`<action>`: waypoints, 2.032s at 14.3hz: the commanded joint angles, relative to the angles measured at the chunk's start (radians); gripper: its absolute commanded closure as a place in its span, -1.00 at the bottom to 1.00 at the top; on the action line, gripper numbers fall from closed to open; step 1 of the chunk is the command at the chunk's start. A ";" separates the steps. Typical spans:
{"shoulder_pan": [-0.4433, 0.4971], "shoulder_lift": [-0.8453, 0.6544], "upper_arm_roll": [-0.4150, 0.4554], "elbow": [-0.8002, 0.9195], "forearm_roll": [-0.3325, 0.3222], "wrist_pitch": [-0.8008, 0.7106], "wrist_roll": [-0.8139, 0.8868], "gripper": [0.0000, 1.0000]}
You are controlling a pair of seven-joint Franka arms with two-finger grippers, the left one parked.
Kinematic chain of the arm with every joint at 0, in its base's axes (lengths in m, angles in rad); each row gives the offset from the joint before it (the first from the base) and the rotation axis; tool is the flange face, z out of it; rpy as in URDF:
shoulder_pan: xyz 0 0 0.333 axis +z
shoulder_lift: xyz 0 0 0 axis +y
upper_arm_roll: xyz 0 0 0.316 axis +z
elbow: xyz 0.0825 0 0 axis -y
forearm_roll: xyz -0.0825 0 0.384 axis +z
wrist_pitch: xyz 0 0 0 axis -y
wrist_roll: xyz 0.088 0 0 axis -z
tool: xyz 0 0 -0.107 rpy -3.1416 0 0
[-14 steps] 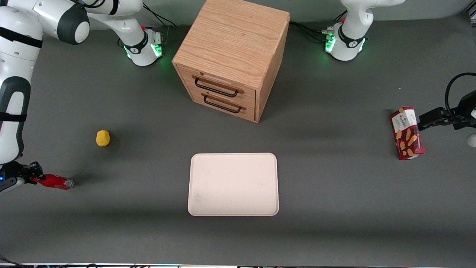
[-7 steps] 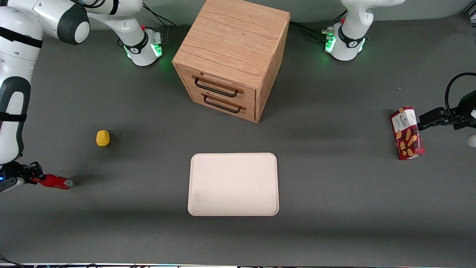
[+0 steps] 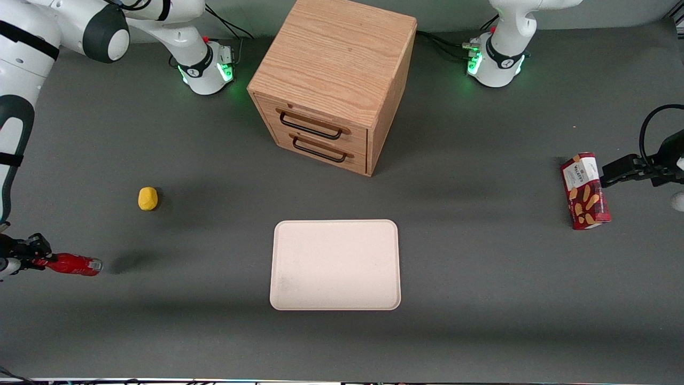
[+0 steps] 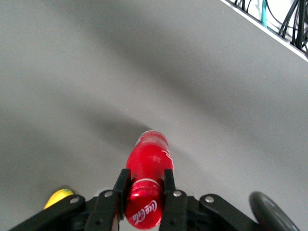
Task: Place coke bottle on tray
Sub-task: 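Lift the bottle and carry it over the cream tray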
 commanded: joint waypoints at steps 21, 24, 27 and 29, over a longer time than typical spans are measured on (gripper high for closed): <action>0.433 -0.062 0.024 0.502 -0.094 -0.390 0.971 1.00; 0.436 -0.005 0.122 0.501 -0.095 -0.258 1.062 1.00; 0.470 0.079 0.142 0.499 -0.097 -0.111 1.110 1.00; 0.470 0.125 0.168 0.498 -0.097 -0.052 1.113 1.00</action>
